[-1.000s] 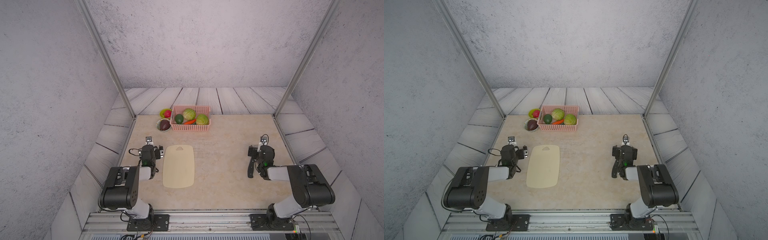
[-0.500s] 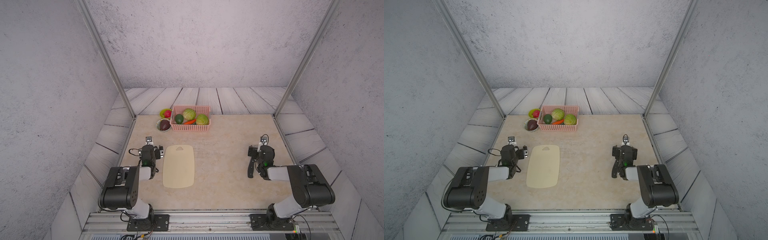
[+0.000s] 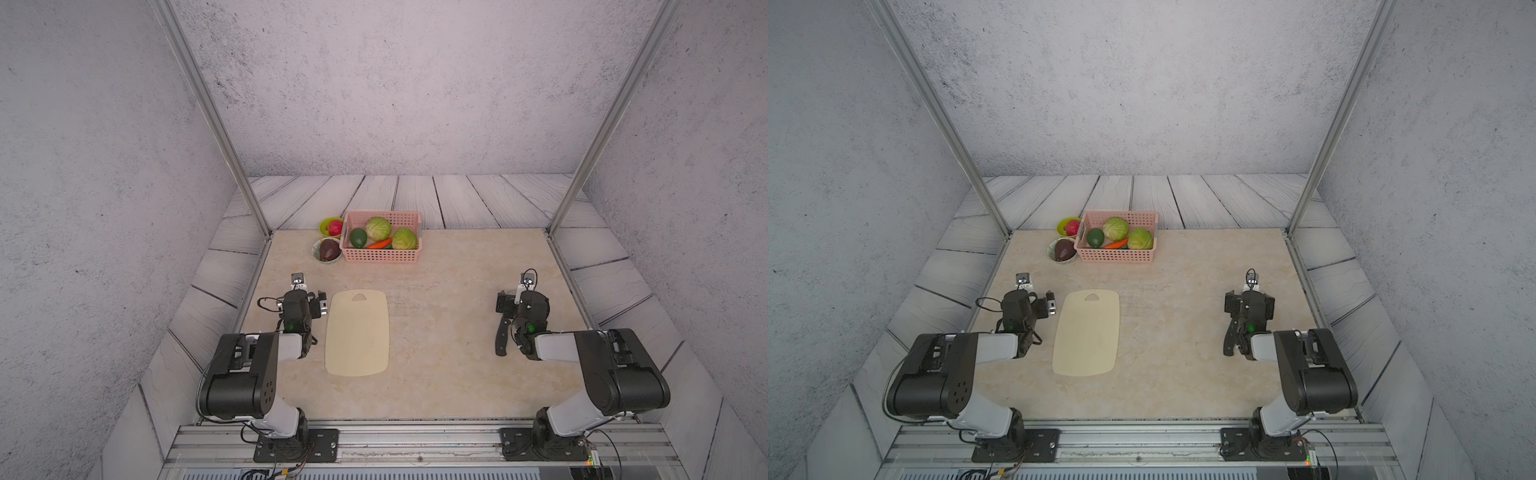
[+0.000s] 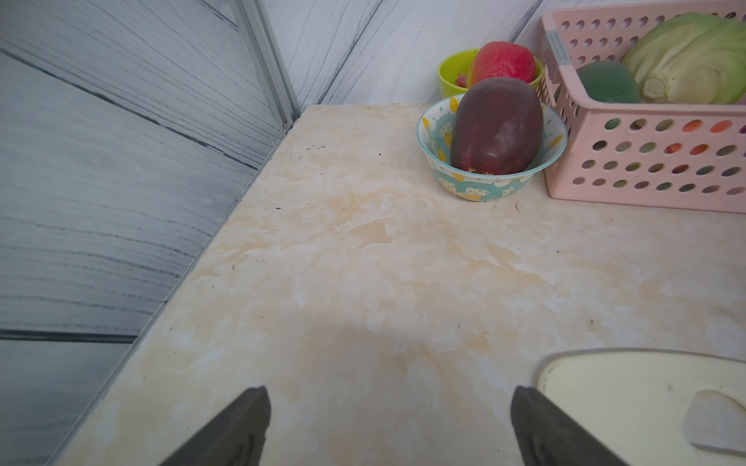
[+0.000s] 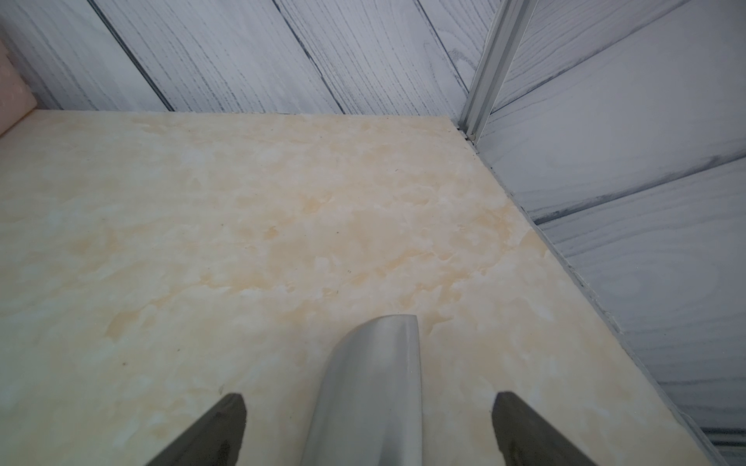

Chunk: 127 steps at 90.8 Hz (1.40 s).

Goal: Align the knife with the edge of the cutting board
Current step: Adjust the work surface at the center of the board.

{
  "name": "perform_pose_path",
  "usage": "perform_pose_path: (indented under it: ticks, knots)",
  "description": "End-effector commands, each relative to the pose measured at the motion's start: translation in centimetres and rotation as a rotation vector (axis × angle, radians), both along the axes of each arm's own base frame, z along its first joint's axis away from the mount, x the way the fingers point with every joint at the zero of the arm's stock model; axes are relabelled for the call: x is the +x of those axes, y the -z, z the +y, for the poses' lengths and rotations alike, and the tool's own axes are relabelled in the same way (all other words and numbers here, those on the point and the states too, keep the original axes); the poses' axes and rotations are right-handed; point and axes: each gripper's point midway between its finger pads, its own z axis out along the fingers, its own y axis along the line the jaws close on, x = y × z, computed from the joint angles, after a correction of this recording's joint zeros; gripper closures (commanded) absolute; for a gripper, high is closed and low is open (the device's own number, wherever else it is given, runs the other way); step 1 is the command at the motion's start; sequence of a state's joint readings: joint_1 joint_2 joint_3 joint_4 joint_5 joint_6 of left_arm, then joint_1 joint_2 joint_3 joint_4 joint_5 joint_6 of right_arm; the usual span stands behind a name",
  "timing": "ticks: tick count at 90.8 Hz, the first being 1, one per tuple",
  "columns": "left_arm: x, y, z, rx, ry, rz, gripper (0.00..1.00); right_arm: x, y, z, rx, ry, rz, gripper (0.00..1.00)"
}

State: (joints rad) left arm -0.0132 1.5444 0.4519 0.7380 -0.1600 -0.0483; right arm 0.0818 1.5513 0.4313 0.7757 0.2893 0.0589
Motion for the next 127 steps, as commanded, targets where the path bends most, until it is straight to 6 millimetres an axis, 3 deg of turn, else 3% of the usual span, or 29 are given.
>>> perform_pose_path:
  ticks: [1,19,34,52,59,67,75,76,81,86,96,107,127]
  knots:
    - [0.6,-1.4,-0.1,0.0,0.007,-0.039,0.02,0.3,-0.8,-0.1,0.005,0.001,-0.019,0.01]
    - [0.5,-1.5,-0.1,0.002,0.006,-0.043,0.02,0.2,-0.9,-0.2,-0.001,0.006,-0.022,0.01]
    - [0.3,-2.9,0.0,0.033,-0.031,-0.031,0.02,-0.2,-1.5,-1.9,0.001,0.124,-0.03,0.01]
    - [-1.4,-8.1,2.8,0.033,-0.241,-0.047,0.02,-0.6,-2.1,-1.4,0.001,0.087,-0.062,0.01]
    - [-2.2,-10.5,3.3,-0.02,-0.32,-0.069,0.02,-0.9,-4.4,-1.8,-0.022,0.106,-0.104,0.01]
    - [-3.7,-13.3,4.0,-0.087,-0.44,-0.08,0.02,-2.0,-7.1,-2.6,0.014,0.174,-0.032,0.01]
    - [-4.2,-15.6,2.4,-0.109,-0.42,-0.046,0.02,-3.8,-8.6,-2.4,0.119,0.212,0.029,0.01]
    - [-4.1,-17.1,2.5,-0.114,-0.421,-0.065,0.02,-4.1,-8.7,-2.4,0.141,0.22,0.033,0.01]
    - [-4.3,-18.0,0.7,-0.069,-0.369,-0.014,0.02,-5.3,-9.0,-1.9,0.225,0.233,0.068,0.01]
    - [-4.3,-19.5,-1.2,-0.043,-0.303,0.012,0.02,-6.2,-8.9,-0.1,0.316,0.167,0.132,0.01]
    - [-4.9,-19.4,-4.2,-0.079,-0.166,0.095,0.02,-8.3,-7.1,3.3,0.467,0.058,0.297,0.01]
    - [-6.2,-17.6,-6.1,-0.136,-0.068,0.204,0.02,-10.1,-5.4,8.1,0.635,-0.111,0.427,0.01]
    - [-9.6,-11.6,-6.8,-0.187,-0.055,0.428,0.02,-12.6,-6.6,14.5,0.67,-0.322,0.458,0.01]
